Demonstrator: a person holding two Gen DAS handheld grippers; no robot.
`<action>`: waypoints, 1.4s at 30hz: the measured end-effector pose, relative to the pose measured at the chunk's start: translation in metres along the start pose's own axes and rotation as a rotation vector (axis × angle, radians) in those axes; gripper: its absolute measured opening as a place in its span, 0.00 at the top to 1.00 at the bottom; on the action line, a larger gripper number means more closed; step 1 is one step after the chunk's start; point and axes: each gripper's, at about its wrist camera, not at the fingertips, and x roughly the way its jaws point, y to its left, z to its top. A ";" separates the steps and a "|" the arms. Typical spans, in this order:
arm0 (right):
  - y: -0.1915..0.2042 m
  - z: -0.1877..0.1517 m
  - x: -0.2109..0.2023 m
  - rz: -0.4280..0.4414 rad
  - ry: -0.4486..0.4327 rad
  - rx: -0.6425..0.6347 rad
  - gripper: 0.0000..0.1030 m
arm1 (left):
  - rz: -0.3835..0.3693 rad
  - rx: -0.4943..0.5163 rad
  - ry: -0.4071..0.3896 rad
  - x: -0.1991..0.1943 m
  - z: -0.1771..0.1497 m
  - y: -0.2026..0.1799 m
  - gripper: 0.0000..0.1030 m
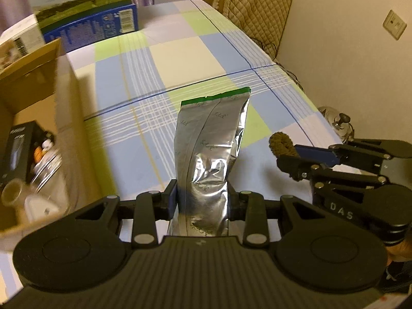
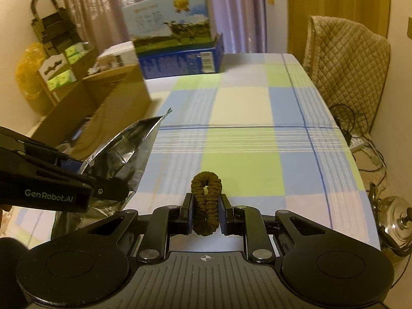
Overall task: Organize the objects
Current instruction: 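Lift and carry the foil pouch toward the cardboard box while the right tool carries the ring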
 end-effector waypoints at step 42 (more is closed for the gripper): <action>0.186 0.007 0.003 0.242 -0.031 -0.264 0.84 | 0.214 -0.256 -0.110 -0.155 -0.115 0.128 0.71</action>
